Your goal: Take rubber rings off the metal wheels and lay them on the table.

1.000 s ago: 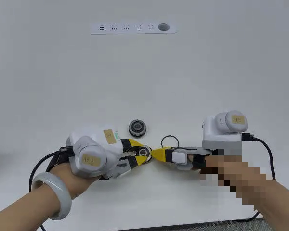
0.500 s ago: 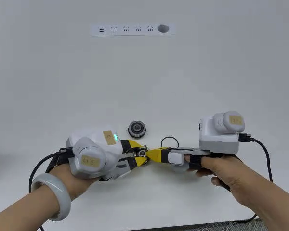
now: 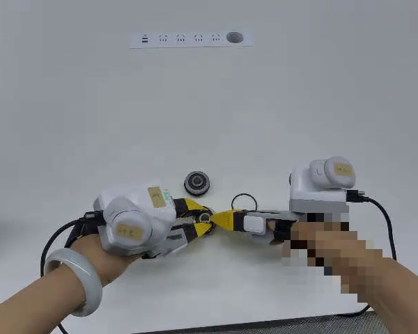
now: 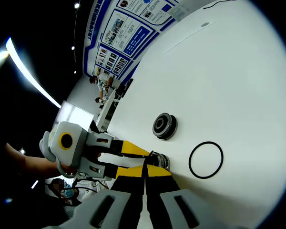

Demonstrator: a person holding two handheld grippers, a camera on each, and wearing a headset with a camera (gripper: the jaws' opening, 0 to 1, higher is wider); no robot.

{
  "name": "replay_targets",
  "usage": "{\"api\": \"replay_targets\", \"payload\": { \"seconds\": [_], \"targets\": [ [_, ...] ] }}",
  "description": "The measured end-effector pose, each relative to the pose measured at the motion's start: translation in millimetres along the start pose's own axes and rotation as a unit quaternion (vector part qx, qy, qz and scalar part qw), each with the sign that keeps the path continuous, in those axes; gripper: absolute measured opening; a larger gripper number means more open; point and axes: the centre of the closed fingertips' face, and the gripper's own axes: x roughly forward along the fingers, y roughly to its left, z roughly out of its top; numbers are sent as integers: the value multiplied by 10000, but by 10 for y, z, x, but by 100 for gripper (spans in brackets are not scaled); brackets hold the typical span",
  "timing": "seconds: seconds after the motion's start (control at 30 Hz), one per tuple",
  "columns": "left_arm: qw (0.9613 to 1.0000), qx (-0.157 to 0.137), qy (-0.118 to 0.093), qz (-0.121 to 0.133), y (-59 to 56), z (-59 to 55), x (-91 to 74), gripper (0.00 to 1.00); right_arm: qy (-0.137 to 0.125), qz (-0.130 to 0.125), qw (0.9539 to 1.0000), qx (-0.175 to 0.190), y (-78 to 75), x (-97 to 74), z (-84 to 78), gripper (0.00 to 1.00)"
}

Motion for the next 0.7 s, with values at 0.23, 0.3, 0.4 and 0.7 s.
{"api": "replay_targets", "payload": {
  "seconds": [0.23,0.3,0.4,0.7],
  "targets": [
    [9999,-46,-119,41,10,38,-33,15,11,-108,9999,68,-81,-8,-12,2],
    [9997,-76,-221,118,45,74,-75,16,22,-124,9999,73,-91,-15,-20,2],
    [9995,-107,-243,190,81,69,-129,19,39,-128,9999,69,-95,-21,-34,2],
    [9990,-279,-209,268,173,-72,-247,30,19,-103,9999,94,-82,-18,-32,2]
  ]
}}
